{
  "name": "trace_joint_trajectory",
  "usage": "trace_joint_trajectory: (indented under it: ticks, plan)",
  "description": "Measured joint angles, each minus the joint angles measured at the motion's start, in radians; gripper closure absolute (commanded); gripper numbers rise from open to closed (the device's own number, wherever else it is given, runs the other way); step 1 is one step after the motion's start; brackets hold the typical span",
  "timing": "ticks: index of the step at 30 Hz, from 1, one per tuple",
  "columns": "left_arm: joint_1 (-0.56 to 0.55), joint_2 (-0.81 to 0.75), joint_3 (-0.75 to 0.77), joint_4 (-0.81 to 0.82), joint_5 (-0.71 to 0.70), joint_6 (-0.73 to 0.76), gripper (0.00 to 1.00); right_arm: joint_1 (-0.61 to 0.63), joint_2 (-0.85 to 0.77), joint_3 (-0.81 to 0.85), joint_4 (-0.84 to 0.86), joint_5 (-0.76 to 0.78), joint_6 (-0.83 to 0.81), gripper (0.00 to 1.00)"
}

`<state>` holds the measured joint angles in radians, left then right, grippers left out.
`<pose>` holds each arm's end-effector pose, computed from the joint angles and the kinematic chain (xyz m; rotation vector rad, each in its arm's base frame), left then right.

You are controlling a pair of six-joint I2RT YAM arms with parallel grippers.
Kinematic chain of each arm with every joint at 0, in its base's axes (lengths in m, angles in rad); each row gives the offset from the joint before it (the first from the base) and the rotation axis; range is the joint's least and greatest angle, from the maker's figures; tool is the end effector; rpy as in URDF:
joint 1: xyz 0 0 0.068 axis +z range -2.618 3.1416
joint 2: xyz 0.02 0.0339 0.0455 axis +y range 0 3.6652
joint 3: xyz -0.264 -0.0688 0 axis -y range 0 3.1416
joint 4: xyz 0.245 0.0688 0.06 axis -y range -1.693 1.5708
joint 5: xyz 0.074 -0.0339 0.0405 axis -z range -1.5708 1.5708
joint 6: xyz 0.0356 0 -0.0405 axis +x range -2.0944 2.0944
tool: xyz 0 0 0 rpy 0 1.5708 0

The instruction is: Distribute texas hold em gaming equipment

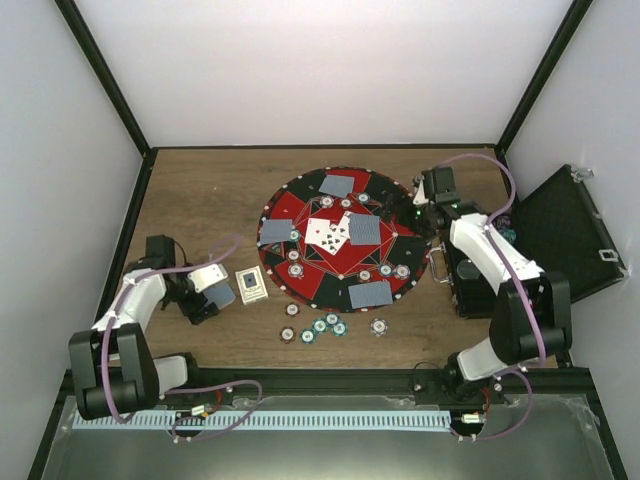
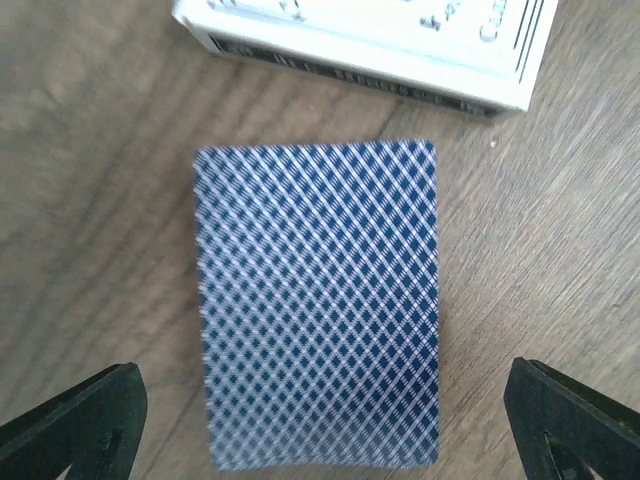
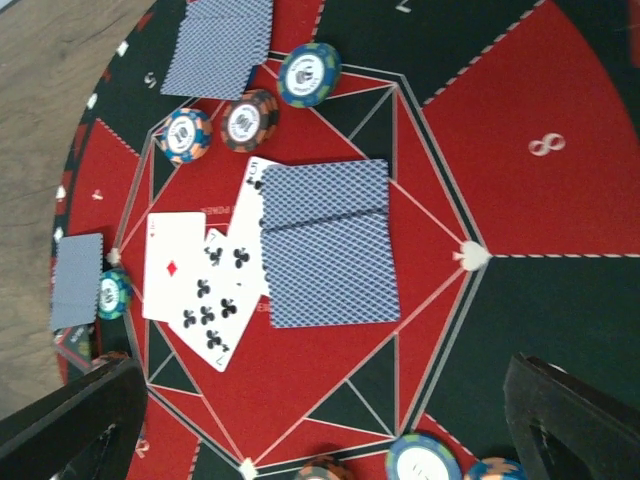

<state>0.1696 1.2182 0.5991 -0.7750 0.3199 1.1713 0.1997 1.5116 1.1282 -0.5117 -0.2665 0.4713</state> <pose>0.1814 0.0197 0.1618 1.3791 2.4360 -0.1998 0.3135 0.0730 0.2565 0.2237 2.5142 0.6108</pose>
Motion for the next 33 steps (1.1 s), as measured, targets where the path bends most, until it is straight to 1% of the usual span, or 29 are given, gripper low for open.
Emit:
trace_joint_trajectory:
  ticks: [4, 6, 8, 10, 13, 15, 18, 20, 23, 24, 25, 27, 29, 32, 33]
  plan:
    - [0.0, -0.019, 0.093, -0.06, 0.037, -0.027, 0.0, 0.0, -0.073, -0.085, 0.016, 0.065, 0.0, 0.0]
    - [0.0, -0.045, 0.135, -0.061, 0.072, -0.072, 0.0, 0.0, -0.123, -0.131, 0.032, 0.132, 0.007, 0.0]
    - [0.0, -0.076, 0.161, -0.018, 0.11, -0.162, 0.0, 0.0, -0.168, -0.166, 0.061, 0.218, 0.021, 0.0]
    - [0.0, -0.102, 0.168, 0.066, 0.134, -0.286, 0.0, 0.0, -0.201, -0.204, 0.108, 0.289, 0.025, 0.0]
    - [0.0, -0.122, 0.156, 0.249, 0.149, -0.514, 0.0, 0.0, -0.261, -0.31, 0.222, 0.41, 0.019, 0.0]
    - [0.0, -0.136, 0.114, 0.393, 0.148, -0.636, 0.0, 0.0, -0.289, -0.388, 0.296, 0.482, 0.002, 0.0]
    - [0.0, -0.161, -0.04, 0.686, 0.122, -0.82, 0.0, 0.0, -0.287, -0.467, 0.366, 0.583, -0.023, 0.0]
    - [0.0, -0.153, -0.135, 0.845, 0.102, -0.902, 0.0, 0.0, -0.274, -0.492, 0.409, 0.635, -0.032, 0.0]
    - [0.0, -0.115, -0.27, 1.097, 0.074, -0.999, 0.0, 0.0, -0.27, -0.549, 0.515, 0.688, -0.051, 0.0]
    - [0.0, -0.072, -0.323, 1.236, 0.062, -1.038, 0.0, 0.0, -0.275, -0.579, 0.562, 0.702, -0.063, 0.0]
    - [0.0, -0.055, -0.335, 1.273, 0.057, -1.049, 0.0, 0.0, -0.278, -0.604, 0.595, 0.711, -0.072, 0.0]
    - [-0.001, 0.02, -0.374, 1.435, 0.038, -1.085, 0.0, 0.0, -0.285, -0.675, 0.699, 0.732, -0.1, 0.0]
    - [-0.002, 0.101, -0.397, 1.583, 0.016, -1.117, 0.0, 0.0, -0.293, -0.756, 0.825, 0.747, -0.136, 0.0]
    - [-0.005, 0.182, -0.404, 1.751, -0.005, -1.149, 0.0, -0.003, -0.305, -0.9, 1.081, 0.748, -0.204, 0.0]
    - [-0.01, 0.212, -0.403, 1.811, -0.012, -1.154, 0.0, -0.007, -0.299, -0.95, 1.193, 0.741, -0.228, 0.0]
